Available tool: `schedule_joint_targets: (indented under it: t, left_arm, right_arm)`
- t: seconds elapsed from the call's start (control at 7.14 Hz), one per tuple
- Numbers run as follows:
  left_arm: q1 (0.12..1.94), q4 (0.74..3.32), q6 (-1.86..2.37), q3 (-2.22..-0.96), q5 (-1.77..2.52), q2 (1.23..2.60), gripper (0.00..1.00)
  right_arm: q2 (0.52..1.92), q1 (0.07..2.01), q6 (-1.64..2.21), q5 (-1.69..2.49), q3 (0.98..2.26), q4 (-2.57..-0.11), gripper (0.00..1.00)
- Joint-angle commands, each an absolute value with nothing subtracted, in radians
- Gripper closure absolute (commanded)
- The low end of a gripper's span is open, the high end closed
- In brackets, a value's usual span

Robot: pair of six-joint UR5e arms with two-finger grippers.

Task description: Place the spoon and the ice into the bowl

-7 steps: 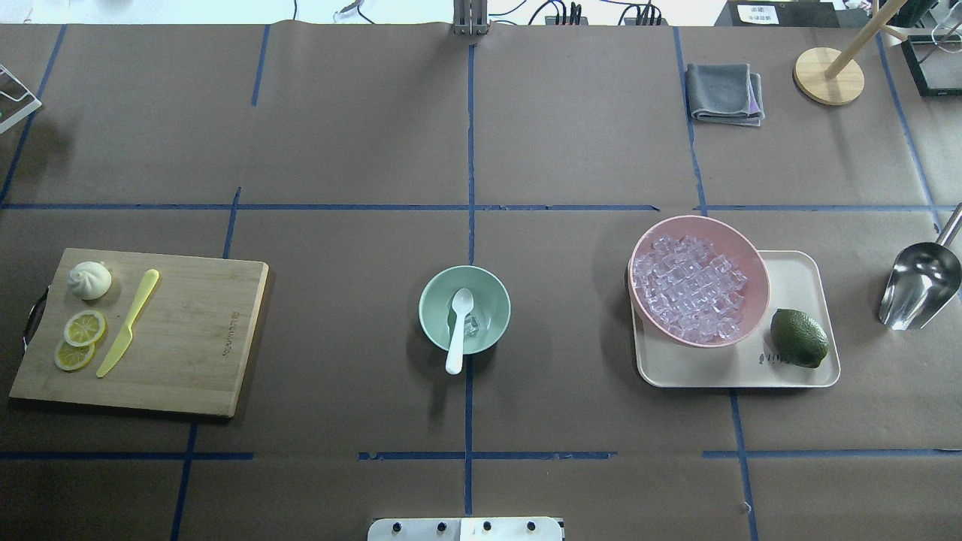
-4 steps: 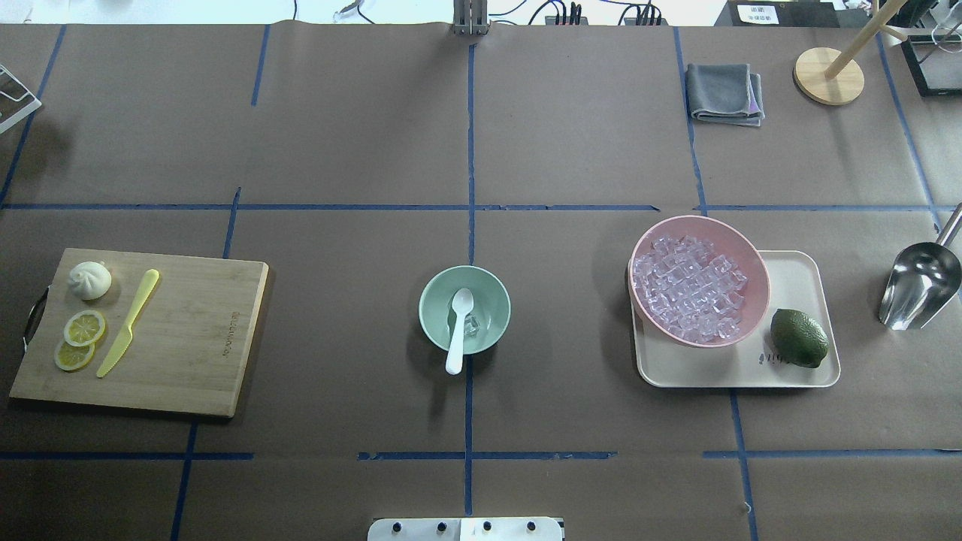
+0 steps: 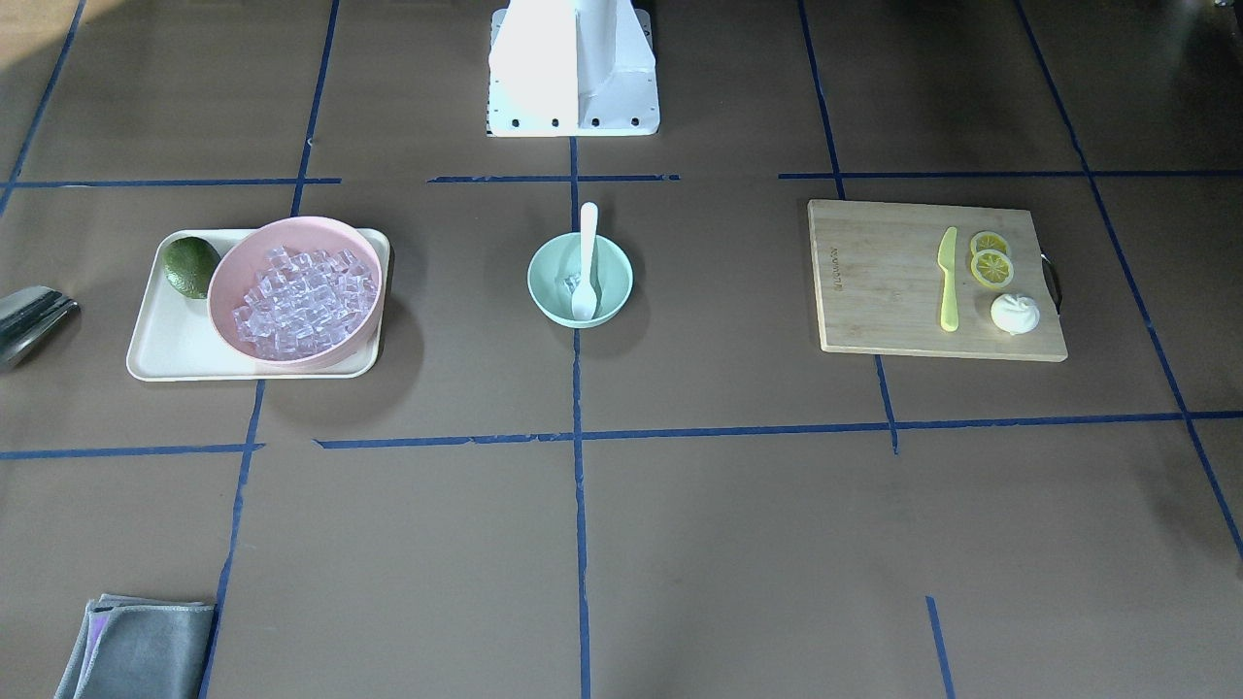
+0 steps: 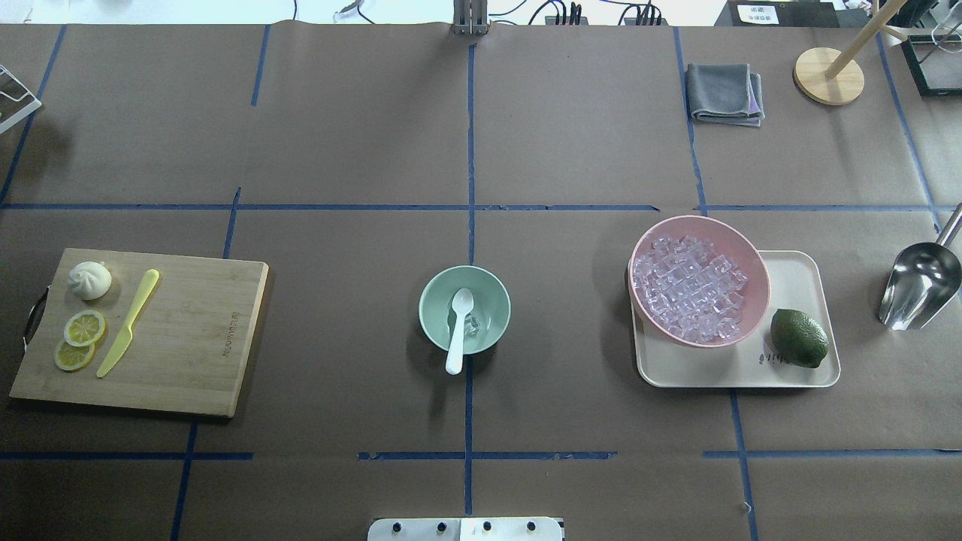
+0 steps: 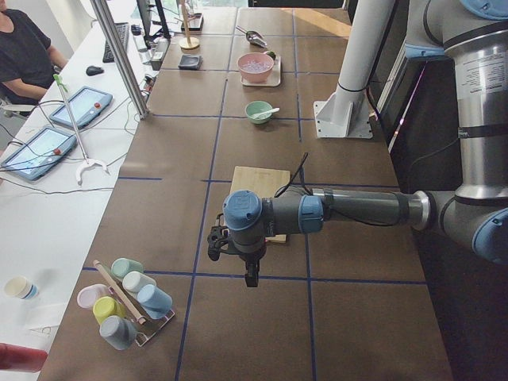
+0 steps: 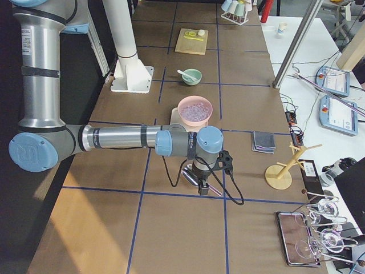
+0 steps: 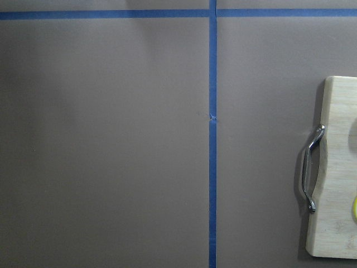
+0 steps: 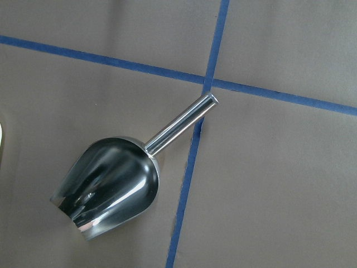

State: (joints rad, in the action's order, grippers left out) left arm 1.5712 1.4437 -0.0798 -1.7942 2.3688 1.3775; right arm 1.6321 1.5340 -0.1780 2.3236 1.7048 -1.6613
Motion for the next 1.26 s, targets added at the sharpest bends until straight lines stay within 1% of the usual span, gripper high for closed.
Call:
schedule_joint_targets:
  t: [0.0,0.42,0.7,1.12]
  left_arm:
    - [1.571,1.445,-0.08,-1.796,2.37,1.378,0.0]
    - [1.571,1.447,-0.08,-1.801,2.376,1.378,0.0]
    - [1.568,1.451,-0.08,-1.796,2.378,1.378,0.0]
    - [1.568,1.451,-0.081,-1.795,2.378,1.378,0.0]
  right_arm:
    - [1.632,1.534,-0.176,2.324,1.707,-1.663,0.0]
    - [1.631,1.532,-0.176,2.326,1.704,-1.667,0.0]
    - [1.681,1.534,-0.173,2.335,1.781,-1.678,0.0]
    - [1.684,1.534,-0.173,2.338,1.793,-1.678,0.0]
